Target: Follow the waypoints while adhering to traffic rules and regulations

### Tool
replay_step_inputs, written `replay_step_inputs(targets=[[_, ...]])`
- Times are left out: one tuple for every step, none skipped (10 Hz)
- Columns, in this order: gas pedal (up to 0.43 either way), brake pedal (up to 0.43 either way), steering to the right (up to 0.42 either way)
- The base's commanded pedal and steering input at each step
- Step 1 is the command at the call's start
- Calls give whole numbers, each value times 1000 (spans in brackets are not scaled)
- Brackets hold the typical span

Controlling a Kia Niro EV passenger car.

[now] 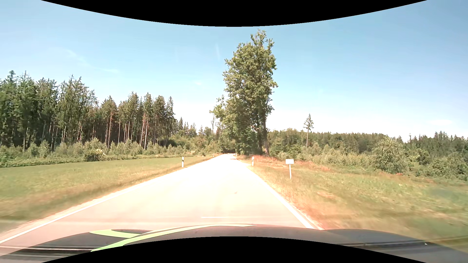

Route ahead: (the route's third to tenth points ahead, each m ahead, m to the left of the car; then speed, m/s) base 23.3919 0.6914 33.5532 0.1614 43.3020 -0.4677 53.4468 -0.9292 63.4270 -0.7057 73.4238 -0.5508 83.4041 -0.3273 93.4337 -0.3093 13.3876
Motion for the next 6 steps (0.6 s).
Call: replay_step_inputs(targets=[[350, 0, -7], [350, 0, -7], [350, 0, -7], [350, 0, -7], [350, 0, -7], [350, 0, -7]])
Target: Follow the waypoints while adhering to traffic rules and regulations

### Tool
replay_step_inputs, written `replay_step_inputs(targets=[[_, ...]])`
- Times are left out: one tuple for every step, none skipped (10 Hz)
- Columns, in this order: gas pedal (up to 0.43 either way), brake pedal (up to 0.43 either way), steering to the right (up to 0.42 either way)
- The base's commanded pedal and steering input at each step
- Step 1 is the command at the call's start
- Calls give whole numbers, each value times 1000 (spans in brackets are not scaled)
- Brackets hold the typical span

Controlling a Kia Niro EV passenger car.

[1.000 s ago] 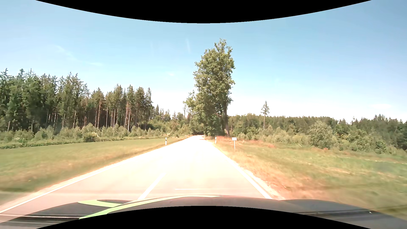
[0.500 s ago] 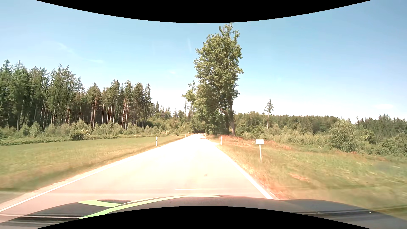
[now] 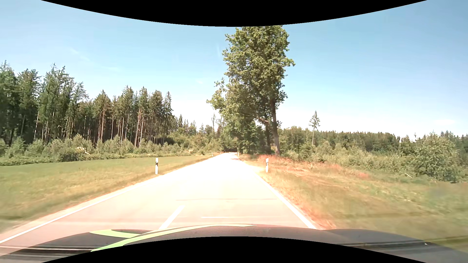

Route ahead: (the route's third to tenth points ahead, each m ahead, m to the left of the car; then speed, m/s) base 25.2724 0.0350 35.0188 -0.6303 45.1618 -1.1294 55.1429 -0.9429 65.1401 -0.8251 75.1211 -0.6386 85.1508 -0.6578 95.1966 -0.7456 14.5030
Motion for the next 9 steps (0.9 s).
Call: replay_step_inputs(targets=[[350, 0, -7], [350, 0, -6], [350, 0, -6], [350, 0, -6], [350, 0, -5], [339, 0, -4], [319, 0, -3], [311, 0, -2], [280, 0, -2]])
